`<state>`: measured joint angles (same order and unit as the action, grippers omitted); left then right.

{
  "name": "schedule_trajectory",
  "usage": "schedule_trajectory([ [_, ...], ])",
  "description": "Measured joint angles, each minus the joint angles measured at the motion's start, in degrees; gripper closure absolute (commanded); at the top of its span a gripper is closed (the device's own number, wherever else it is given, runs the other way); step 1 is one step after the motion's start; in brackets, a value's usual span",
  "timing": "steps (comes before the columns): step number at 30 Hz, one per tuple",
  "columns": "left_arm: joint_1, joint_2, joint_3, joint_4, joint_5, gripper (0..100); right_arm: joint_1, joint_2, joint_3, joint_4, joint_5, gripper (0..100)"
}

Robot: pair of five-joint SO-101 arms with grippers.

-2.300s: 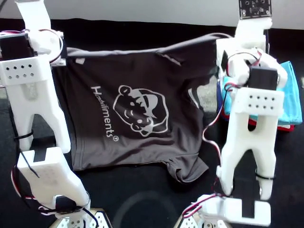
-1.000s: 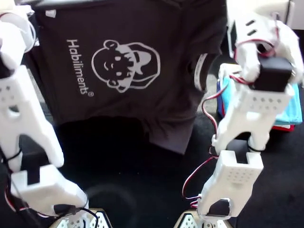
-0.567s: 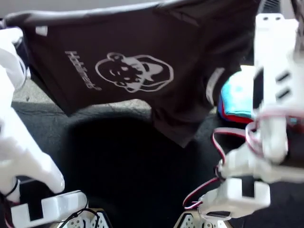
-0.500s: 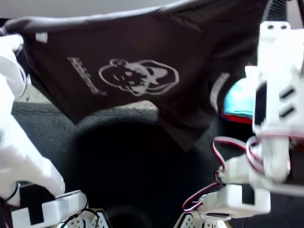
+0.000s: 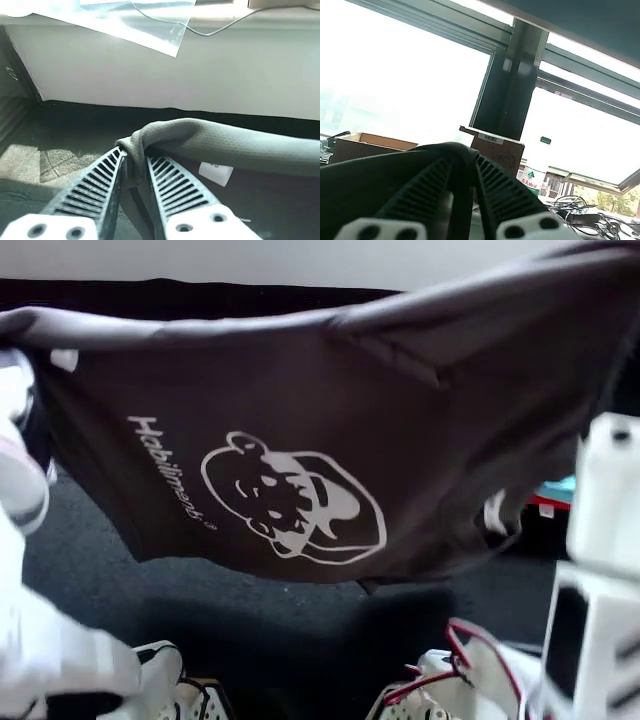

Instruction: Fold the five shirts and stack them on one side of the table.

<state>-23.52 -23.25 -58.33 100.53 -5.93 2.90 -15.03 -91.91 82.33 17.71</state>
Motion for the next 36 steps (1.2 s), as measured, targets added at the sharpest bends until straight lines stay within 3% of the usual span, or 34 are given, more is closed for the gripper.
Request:
schedule_trajectory([
  [9, -0.1, -7.8, 10.8, 0.3, -0.1, 99, 0.3, -2.0, -0.1, 0.2, 0.0, 99.3],
  [17, -0.1, -8.1, 20.6, 0.0, -0.1, 99, 0.3, -1.9, 17.1, -1.1, 0.0, 99.3],
  [23, 0.0, -7.6, 34.5, -6.6, 0.1, 99, -0.7, -1.5, 39.2, -9.8, 0.0, 99.3],
  [30, 0.0, -3.7, 54.4, -22.2, -1.2, 99, -5.6, -1.2, 70.4, -25.5, 0.0, 99.3],
  [34, 0.0, 6.2, 54.1, -29.1, -1.3, 99, -7.7, 0.5, 85.5, -40.0, 0.0, 99.3],
  [36, 0.0, 12.8, 49.9, -30.1, -1.3, 99, -8.1, 3.7, 86.4, -45.1, 0.0, 99.3],
])
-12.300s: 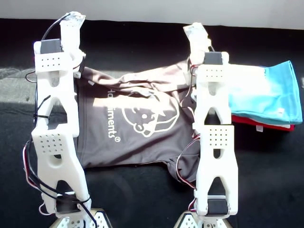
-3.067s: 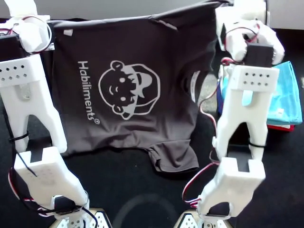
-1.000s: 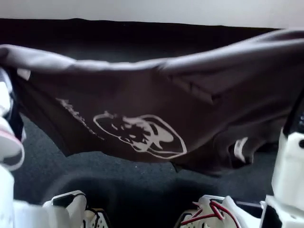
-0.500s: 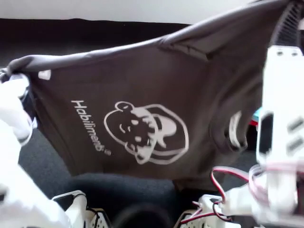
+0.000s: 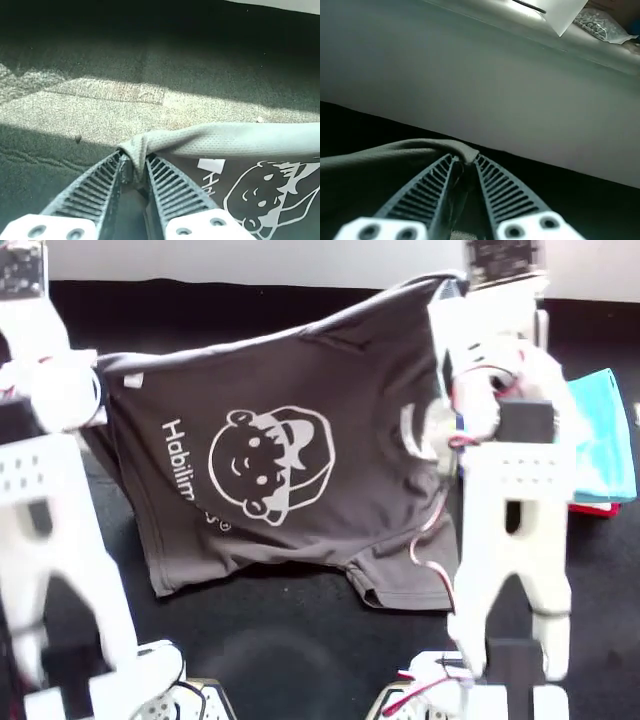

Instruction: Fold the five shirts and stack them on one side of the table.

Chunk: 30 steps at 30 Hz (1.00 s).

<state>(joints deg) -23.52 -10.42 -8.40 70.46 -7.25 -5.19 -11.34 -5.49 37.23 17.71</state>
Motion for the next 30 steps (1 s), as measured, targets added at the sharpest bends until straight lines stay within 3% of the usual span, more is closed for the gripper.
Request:
schedule_trajectory([
  [6, 0.2, 20.3, -25.0, 4.3, 0.0, 99, -0.2, 14.1, -13.2, -1.3, 0.0, 99.3],
  [16, 3.1, 44.7, -67.7, 19.3, -0.1, 99, -0.2, 36.0, -46.6, 14.2, 0.0, 99.3],
  [30, 5.6, 68.9, -72.6, 20.4, -0.2, 99, -0.1, 55.1, -51.5, 28.7, 0.0, 99.3],
])
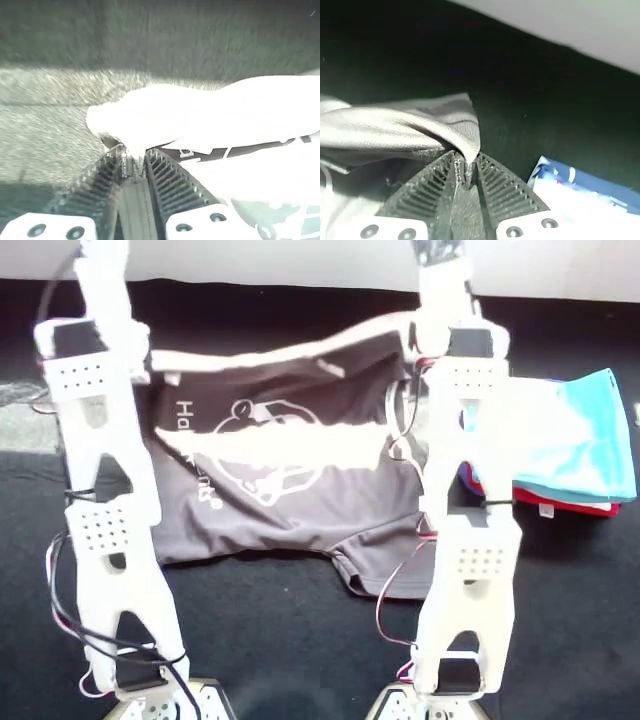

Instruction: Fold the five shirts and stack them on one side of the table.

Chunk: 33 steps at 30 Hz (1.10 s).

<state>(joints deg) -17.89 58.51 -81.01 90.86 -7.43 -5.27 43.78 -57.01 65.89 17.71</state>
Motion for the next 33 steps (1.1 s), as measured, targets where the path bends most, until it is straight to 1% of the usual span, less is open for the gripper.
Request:
schedule_trajectory([
  [4, 0.0, 2.3, 0.0, 2.0, 0.0, 99, 0.0, 2.0, 0.0, 4.7, 0.0, 99.3],
  [7, 0.0, 2.2, -0.1, 6.4, 0.0, 99, 0.0, 2.0, -2.6, 9.9, 0.0, 99.3],
  [9, 0.0, 2.3, -0.2, 9.1, 0.0, 99, 0.0, 1.9, -5.2, 15.3, 0.0, 99.3],
  [13, -0.3, 2.2, 0.3, 10.3, 0.0, 99, 0.0, 1.9, -11.9, 27.1, 0.0, 99.3],
  [15, -0.7, 1.9, 2.5, 10.5, 0.0, 99, 0.0, 1.9, -15.1, 31.7, 0.0, 99.3],
  [19, -1.0, -4.7, 13.3, 10.6, 0.0, 99, 0.2, 1.9, -17.1, 34.1, 0.0, 99.3],
  [24, -1.0, -20.0, 33.5, 10.6, -0.9, 99, 0.4, 1.4, -16.9, 34.5, 0.0, 99.3],
  [26, -0.9, -25.1, 41.6, 10.6, -2.0, 99, 0.6, -1.8, -14.0, 34.5, 0.0, 99.3],
  [28, -0.7, -28.7, 48.4, 10.6, -2.9, 99, 0.6, -8.2, -7.8, 34.5, 0.0, 99.3],
  [30, -0.7, -31.6, 53.9, 10.6, -4.0, 99, 0.4, -16.4, 1.1, 34.5, 0.0, 99.3],
  [33, -0.7, -35.0, 60.7, 10.6, -5.7, 99, -0.5, -29.4, 18.9, 34.4, 0.0, 99.3],
])
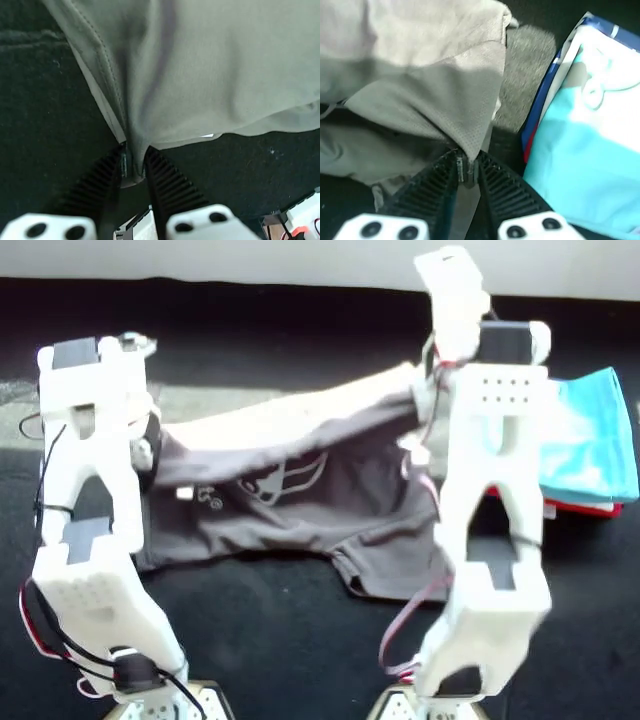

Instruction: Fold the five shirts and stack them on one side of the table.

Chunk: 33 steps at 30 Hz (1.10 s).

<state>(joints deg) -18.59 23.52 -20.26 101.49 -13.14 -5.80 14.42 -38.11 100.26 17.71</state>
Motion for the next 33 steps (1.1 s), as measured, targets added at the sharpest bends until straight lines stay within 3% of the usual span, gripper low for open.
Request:
schedule_trajectory([
  [7, 0.0, -9.1, 14.6, 0.0, -4.0, 99, -0.1, -26.4, 41.8, -11.2, -0.1, 99.3],
  [10, 0.0, -12.8, 20.1, -0.6, -5.6, 99, 0.3, -35.1, 52.4, -11.2, -0.1, 99.3],
  [17, 0.0, -15.7, 32.6, -9.8, -6.0, 99, 2.6, -44.0, 57.8, -8.4, 2.2, 99.3],
  [26, 0.0, -15.8, 35.1, -11.3, -6.0, 99, 5.8, -44.8, 63.6, -6.2, 6.2, 99.3],
  [33, 0.1, -15.8, 36.0, -15.6, -6.0, 99, 6.0, -44.8, 77.8, -17.4, 6.3, 99.3],
])
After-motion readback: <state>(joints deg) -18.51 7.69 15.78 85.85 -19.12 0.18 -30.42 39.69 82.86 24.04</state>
